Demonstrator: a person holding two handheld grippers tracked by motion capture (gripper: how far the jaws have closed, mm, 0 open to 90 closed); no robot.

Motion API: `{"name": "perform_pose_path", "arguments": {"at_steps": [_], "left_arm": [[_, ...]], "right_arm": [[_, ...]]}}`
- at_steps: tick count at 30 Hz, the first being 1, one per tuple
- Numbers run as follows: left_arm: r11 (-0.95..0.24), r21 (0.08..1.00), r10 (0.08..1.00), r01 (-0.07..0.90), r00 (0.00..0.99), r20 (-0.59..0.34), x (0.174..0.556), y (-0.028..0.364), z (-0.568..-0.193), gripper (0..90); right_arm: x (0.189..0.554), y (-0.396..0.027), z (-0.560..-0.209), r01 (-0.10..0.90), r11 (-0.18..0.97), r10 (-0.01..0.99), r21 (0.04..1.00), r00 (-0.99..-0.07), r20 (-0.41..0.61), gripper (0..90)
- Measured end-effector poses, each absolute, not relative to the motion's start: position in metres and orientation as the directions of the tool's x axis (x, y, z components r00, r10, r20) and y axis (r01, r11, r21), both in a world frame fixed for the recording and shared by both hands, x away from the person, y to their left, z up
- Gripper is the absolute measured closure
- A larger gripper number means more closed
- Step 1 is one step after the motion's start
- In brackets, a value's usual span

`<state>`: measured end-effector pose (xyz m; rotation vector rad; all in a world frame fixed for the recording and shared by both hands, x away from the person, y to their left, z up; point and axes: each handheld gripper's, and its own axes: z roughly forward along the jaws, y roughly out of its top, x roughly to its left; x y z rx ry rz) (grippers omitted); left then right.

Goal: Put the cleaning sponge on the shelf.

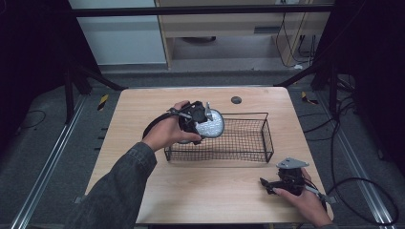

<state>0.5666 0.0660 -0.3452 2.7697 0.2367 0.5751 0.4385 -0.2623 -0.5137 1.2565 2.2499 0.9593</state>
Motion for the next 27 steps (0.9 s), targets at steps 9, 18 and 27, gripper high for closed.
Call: {"name": "perform_pose_path", "arguments": {"at_steps": [9,18,27], "left_arm": [[-0.95,0.296,0.206,0.103,0.916,0.345,0.569,0.065,-0.357,12.4],[-0.959,0.265,0.189,0.1,0.923,0.336,0.572,0.063,-0.368,14.1],[-0.965,0.249,0.167,0.084,0.927,0.335,0.576,0.064,-0.375,14.6]], "right_arm": [[0.439,-0.263,-0.514,0.582,0.368,0.851,0.725,-0.525,-0.011,1.2],[0.439,-0.262,-0.514,0.583,0.368,0.851,0.725,-0.525,-0.01,1.2],[0.439,-0.263,-0.514,0.582,0.368,0.851,0.725,-0.525,-0.011,1.2]]}}
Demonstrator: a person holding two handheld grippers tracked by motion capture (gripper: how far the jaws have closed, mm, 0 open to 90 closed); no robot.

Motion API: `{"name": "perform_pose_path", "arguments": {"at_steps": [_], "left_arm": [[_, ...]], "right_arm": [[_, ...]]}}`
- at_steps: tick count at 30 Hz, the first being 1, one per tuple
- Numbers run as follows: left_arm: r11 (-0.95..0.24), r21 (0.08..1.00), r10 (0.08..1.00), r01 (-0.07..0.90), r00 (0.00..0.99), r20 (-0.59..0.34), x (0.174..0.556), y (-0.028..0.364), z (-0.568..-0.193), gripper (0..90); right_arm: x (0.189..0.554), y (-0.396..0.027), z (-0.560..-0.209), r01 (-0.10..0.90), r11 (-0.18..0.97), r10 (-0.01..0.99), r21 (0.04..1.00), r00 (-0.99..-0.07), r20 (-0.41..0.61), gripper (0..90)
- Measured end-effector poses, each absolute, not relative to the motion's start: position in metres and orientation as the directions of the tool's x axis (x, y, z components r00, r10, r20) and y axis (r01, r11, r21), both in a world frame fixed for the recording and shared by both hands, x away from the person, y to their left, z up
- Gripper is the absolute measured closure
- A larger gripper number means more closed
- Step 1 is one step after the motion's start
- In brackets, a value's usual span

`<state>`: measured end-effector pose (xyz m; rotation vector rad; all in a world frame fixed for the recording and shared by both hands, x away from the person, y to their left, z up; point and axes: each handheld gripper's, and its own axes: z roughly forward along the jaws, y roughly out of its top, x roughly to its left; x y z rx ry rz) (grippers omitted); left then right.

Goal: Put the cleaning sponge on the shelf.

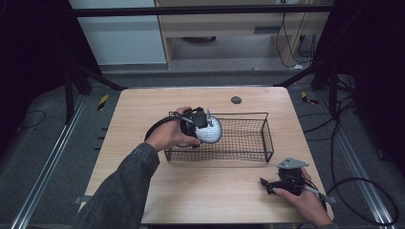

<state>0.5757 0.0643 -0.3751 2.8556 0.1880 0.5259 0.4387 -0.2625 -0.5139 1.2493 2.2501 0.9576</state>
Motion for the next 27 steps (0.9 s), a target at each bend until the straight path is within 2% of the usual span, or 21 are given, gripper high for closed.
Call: {"name": "perform_pose_path", "arguments": {"at_steps": [27], "left_arm": [[-0.971,0.224,0.151,0.08,0.935,0.321,0.581,0.07,-0.388,14.3]], "right_arm": [[0.439,-0.262,-0.514,0.583,0.368,0.851,0.725,-0.525,-0.011,1.2]]}}
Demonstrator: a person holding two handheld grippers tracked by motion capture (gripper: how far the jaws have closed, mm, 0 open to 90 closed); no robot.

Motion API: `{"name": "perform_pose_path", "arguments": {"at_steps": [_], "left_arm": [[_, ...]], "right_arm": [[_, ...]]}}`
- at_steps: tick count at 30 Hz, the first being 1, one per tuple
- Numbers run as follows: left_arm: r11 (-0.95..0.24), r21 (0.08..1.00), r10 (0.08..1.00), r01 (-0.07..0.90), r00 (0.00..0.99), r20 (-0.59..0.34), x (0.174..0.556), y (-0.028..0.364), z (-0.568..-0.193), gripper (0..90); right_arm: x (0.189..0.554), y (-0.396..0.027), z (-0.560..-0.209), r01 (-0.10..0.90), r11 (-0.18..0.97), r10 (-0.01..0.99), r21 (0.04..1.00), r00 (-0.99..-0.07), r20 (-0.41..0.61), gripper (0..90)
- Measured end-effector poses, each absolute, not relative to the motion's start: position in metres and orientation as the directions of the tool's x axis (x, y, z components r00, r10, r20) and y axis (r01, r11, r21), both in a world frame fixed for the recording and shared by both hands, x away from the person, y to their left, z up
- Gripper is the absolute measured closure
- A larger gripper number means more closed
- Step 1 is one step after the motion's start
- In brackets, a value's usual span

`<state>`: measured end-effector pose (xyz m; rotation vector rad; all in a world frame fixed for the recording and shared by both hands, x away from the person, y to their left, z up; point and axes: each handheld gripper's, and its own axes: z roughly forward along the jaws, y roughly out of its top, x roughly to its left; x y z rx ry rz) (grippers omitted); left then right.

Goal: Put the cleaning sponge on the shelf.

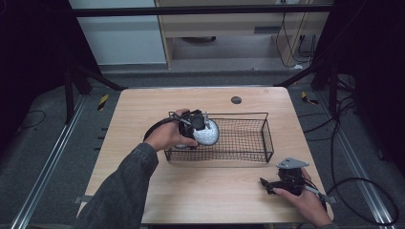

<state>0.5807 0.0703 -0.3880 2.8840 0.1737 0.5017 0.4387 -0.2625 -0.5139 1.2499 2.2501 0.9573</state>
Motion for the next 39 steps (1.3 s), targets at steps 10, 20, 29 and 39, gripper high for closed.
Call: {"name": "perform_pose_path", "arguments": {"at_steps": [10,20,29,39], "left_arm": [[-0.973,0.216,0.15,0.084,0.938,0.313,0.5835,0.0683,-0.3924,13.2],[-0.955,0.266,0.205,0.131,0.94,0.273,0.5857,0.0691,-0.3945,5.3],[-0.948,0.284,0.226,0.146,0.936,0.271,0.5858,0.0722,-0.3919,6.1],[-0.944,0.299,0.227,0.144,0.936,0.268,0.5834,0.0733,-0.3892,7.5]], "right_arm": [[0.4384,-0.2622,-0.5136,0.587,0.363,0.853,0.723,-0.522,-0.005,1.2],[0.4387,-0.2625,-0.5139,0.582,0.368,0.851,0.725,-0.525,-0.011,1.2],[0.4387,-0.2625,-0.5139,0.583,0.368,0.851,0.725,-0.524,-0.01,1.2],[0.4387,-0.2625,-0.5139,0.583,0.368,0.851,0.725,-0.525,-0.01,1.2]]}}
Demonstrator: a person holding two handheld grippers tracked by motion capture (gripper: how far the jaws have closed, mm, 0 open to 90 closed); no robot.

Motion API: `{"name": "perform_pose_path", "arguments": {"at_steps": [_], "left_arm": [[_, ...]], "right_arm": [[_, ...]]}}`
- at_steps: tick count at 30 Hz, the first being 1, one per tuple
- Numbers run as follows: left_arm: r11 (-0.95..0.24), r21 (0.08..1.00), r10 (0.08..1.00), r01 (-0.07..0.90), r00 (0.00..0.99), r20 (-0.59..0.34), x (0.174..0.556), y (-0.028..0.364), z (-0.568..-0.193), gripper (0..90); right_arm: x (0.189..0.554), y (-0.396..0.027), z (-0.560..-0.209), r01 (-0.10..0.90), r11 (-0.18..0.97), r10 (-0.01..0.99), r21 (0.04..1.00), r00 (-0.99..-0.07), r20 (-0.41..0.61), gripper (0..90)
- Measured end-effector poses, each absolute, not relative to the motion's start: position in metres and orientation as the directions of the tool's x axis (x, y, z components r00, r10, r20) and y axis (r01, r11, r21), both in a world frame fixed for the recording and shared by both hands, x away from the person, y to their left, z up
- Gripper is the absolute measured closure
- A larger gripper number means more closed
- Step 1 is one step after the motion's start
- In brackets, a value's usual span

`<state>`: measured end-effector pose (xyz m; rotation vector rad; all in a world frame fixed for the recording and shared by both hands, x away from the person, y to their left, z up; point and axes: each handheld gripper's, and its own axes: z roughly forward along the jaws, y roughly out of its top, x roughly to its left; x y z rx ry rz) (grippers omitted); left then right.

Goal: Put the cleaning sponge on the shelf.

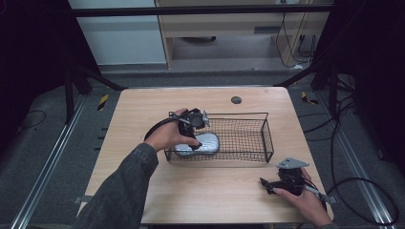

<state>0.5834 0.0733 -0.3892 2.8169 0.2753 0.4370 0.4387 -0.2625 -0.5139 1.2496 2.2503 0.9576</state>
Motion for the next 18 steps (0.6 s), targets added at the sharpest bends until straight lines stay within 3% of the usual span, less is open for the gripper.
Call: {"name": "perform_pose_path", "arguments": {"at_steps": [18], "left_arm": [[-0.938,0.316,0.229,0.139,0.936,0.266,0.5752,0.0793,-0.3855,7.1]], "right_arm": [[0.4387,-0.2625,-0.5139,0.582,0.368,0.851,0.725,-0.525,-0.01,1.2]]}}
